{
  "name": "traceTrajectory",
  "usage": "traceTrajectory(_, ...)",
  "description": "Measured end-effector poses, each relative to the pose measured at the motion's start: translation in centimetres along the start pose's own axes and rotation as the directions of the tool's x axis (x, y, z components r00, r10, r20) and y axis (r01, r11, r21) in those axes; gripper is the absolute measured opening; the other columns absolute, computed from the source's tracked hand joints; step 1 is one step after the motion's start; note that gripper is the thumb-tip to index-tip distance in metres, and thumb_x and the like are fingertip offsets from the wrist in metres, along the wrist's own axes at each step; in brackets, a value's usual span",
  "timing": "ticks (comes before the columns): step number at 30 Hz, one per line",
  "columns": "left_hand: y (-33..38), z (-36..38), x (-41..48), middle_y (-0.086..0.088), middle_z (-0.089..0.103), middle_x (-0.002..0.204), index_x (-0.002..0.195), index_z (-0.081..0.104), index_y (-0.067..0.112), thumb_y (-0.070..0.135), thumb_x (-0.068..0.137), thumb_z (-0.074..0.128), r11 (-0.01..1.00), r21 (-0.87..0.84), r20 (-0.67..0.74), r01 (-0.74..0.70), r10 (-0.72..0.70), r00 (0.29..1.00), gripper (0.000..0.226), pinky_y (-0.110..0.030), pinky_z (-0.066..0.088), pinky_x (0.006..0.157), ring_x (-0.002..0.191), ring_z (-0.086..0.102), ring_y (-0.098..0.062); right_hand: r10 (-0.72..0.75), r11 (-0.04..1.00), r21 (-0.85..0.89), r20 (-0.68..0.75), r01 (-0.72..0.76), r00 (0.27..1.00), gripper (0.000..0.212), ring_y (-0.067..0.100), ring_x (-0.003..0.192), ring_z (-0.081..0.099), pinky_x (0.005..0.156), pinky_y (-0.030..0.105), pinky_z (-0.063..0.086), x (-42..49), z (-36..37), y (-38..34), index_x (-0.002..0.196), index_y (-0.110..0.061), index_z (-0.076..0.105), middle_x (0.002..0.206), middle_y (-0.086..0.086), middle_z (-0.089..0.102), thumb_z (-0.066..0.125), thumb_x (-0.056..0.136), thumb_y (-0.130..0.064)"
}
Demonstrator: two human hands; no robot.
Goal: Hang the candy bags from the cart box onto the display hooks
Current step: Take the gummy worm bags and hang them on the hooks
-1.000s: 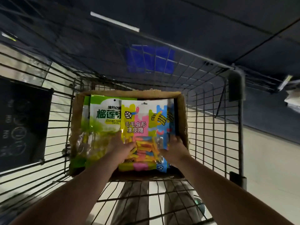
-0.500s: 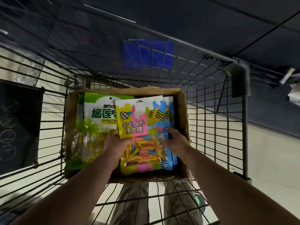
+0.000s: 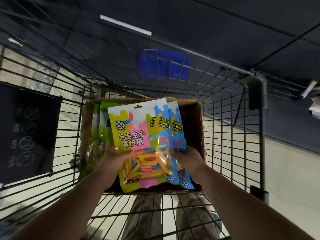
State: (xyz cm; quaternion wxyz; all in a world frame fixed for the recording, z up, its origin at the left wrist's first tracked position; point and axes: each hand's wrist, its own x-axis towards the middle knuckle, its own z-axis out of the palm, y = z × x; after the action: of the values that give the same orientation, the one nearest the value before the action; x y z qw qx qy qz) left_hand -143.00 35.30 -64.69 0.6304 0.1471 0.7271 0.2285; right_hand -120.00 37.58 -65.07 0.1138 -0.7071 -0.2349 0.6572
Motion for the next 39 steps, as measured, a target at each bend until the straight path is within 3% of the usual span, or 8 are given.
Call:
traceTrajectory(2, 0.2, -0.7, -0.5, -0.006, 0.075, 0.101, 0.112, 0.066, 0.012, 0.004, 0.077, 0.072, 0.999, -0.002, 0.002, -0.035, 0.035, 0.999, 0.036, -0.037, 0.053, 0.081, 0.101, 0.068, -0.031, -0.033, 0.999, -0.024, -0.019, 0.033, 0.999, 0.007, 0.017, 0.08, 0.068, 0.067, 0.023, 0.055, -0.7, 0.3, -0.2, 0.093, -0.018, 0.069, 0.083, -0.002, 0.071, 0.068, 0.087, -0.016)
traceTrajectory(6, 1.8, -1.4, -2.1, -0.01, 0.072, 0.108, 0.117, 0.064, 0.011, 0.023, 0.062, 0.076, 0.994, 0.034, -0.047, -0.1, 0.101, 0.994, 0.057, -0.048, 0.051, 0.094, 0.102, 0.067, -0.031, -0.035, 0.992, 0.117, -0.074, 0.043, 0.997, 0.01, 0.032, 0.091, 0.071, 0.079, 0.046, 0.059, -3.1, -0.2, -1.5, 0.094, -0.015, 0.071, 0.097, 0.015, 0.074, 0.067, 0.088, -0.022)
traceTrajectory(9, 3.5, -1.2, -3.4, -0.015, 0.071, 0.11, 0.112, 0.065, 0.01, 0.006, 0.077, 0.074, 0.995, 0.006, -0.019, -0.1, 0.101, 0.995, 0.036, -0.057, 0.045, 0.1, 0.106, 0.064, -0.035, -0.08, 0.978, 0.194, -0.023, 0.083, 0.997, 0.016, 0.03, 0.077, 0.073, 0.063, 0.037, 0.061, -5.7, -1.9, -3.4, 0.099, -0.009, 0.07, 0.091, 0.015, 0.075, 0.067, 0.089, -0.021)
traceTrajectory(15, 8.7, 0.9, -7.8, -0.011, 0.074, 0.102, 0.099, 0.07, 0.02, 0.005, 0.079, 0.073, 0.974, 0.021, 0.076, -0.225, 0.223, 0.972, 0.026, -0.058, 0.048, 0.096, 0.101, 0.067, -0.034, -0.241, 0.933, 0.258, -0.067, 0.25, 0.968, 0.008, 0.023, 0.069, 0.07, 0.063, 0.036, 0.059, -11.7, -6.1, -6.8, 0.093, -0.007, 0.067, 0.08, 0.01, 0.072, 0.06, 0.091, -0.008)
traceTrajectory(18, 11.4, 3.1, -10.5, 0.006, 0.077, 0.089, 0.088, 0.074, 0.035, 0.007, 0.08, 0.073, 0.934, 0.066, 0.121, -0.351, 0.341, 0.932, 0.029, -0.043, 0.051, 0.089, 0.094, 0.069, -0.02, -0.272, 0.891, 0.342, -0.124, 0.299, 0.954, 0.011, 0.024, 0.058, 0.07, 0.052, 0.036, 0.058, -15.3, -8.3, -7.7, 0.091, -0.005, 0.066, 0.07, 0.01, 0.072, 0.058, 0.093, -0.011)
traceTrajectory(24, 16.0, 9.9, -16.2, -0.007, 0.075, 0.099, 0.104, 0.07, 0.013, 0.019, 0.062, 0.076, 0.852, 0.104, 0.274, -0.514, 0.472, 0.838, 0.043, -0.046, 0.054, 0.091, 0.096, 0.07, -0.027, -0.294, 0.802, 0.448, -0.28, 0.395, 0.914, 0.019, 0.038, 0.077, 0.072, 0.065, 0.052, 0.059, -21.9, -14.4, -6.8, 0.107, -0.007, 0.062, 0.096, 0.022, 0.073, 0.057, 0.094, -0.02)
traceTrajectory(31, 16.7, 20.0, -21.8, 0.004, 0.073, 0.092, 0.098, 0.068, 0.017, 0.006, 0.079, 0.074, 0.735, 0.164, 0.404, -0.658, 0.559, 0.725, 0.022, -0.027, 0.051, 0.07, 0.085, 0.069, -0.014, -0.286, 0.693, 0.458, -0.534, 0.557, 0.795, 0.018, 0.032, 0.075, 0.073, 0.06, 0.038, 0.059, -27.9, -22.6, -2.0, 0.103, -0.008, 0.064, 0.089, 0.014, 0.075, 0.061, 0.091, -0.022)
traceTrajectory(39, 11.1, 33.5, -29.9, -0.006, 0.075, 0.099, 0.107, 0.066, 0.012, 0.0, 0.081, 0.07, 0.735, 0.159, 0.588, -0.659, 0.466, 0.662, 0.028, -0.042, 0.057, 0.081, 0.09, 0.071, -0.025, -0.153, 0.612, 0.529, -0.65, 0.587, 0.745, 0.022, 0.039, 0.055, 0.068, 0.05, 0.045, 0.056, -34.5, -33.2, 8.0, 0.099, -0.011, 0.059, 0.08, 0.019, 0.072, 0.061, 0.091, -0.031)
